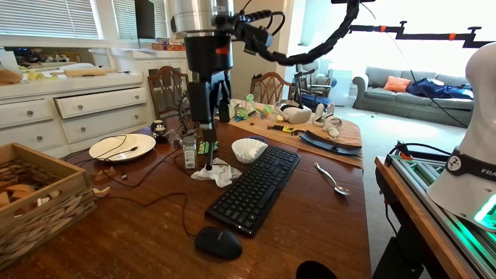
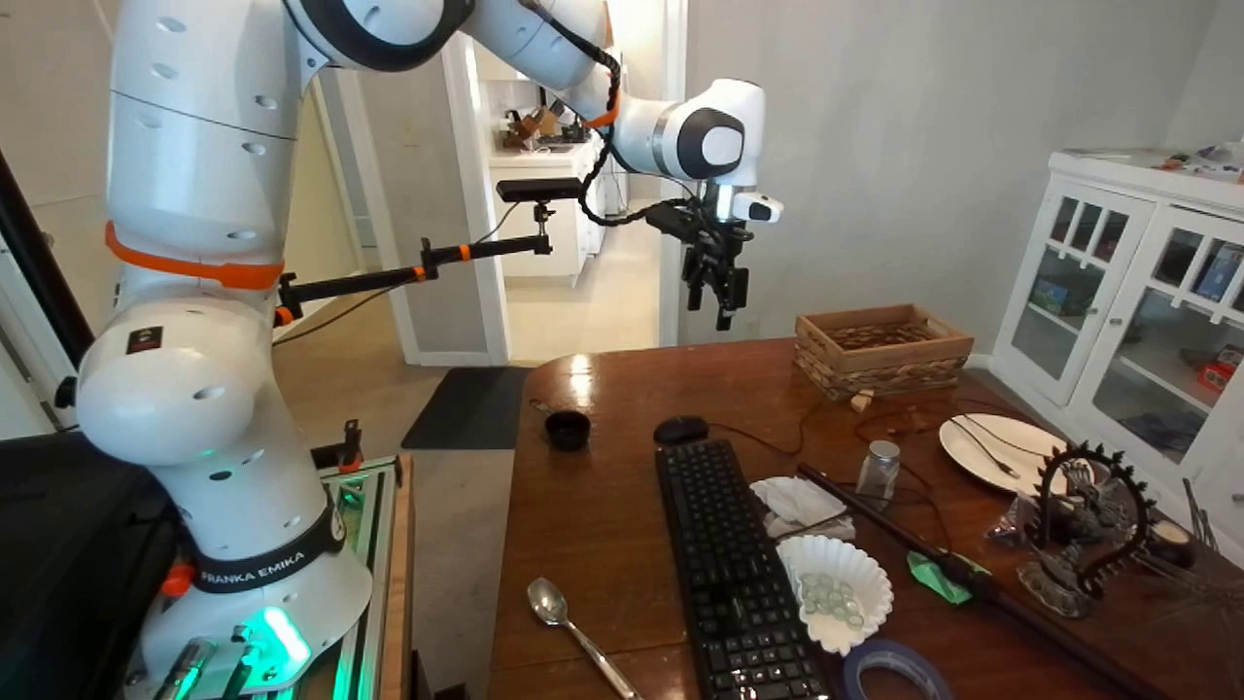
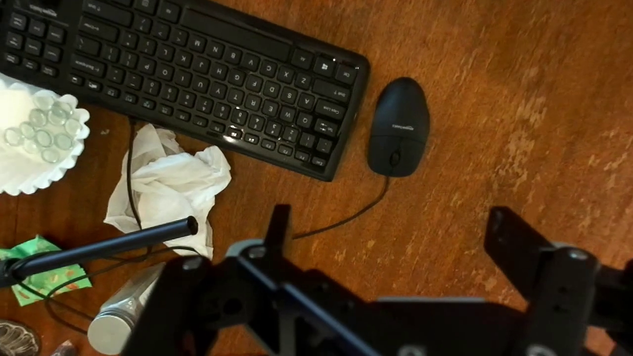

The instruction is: Press a button on the mouse

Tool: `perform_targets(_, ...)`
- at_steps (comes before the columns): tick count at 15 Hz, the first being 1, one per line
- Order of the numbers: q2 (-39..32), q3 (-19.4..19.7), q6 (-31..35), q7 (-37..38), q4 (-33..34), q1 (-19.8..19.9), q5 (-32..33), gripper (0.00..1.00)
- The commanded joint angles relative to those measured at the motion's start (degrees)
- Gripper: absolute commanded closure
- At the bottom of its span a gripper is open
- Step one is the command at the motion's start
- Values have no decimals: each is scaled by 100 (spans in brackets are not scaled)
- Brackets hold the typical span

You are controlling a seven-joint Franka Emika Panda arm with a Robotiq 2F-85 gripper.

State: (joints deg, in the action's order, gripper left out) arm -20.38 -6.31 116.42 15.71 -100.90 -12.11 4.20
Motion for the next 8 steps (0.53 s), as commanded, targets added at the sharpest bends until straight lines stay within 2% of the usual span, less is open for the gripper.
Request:
perform_targets(1, -613, 119, -400, 874, 751, -334, 292, 0)
perform_targets(6, -819, 17, 45, 533, 677, -187, -177, 0)
perform_targets(8, -816, -112, 624, 101, 481, -49, -497, 0)
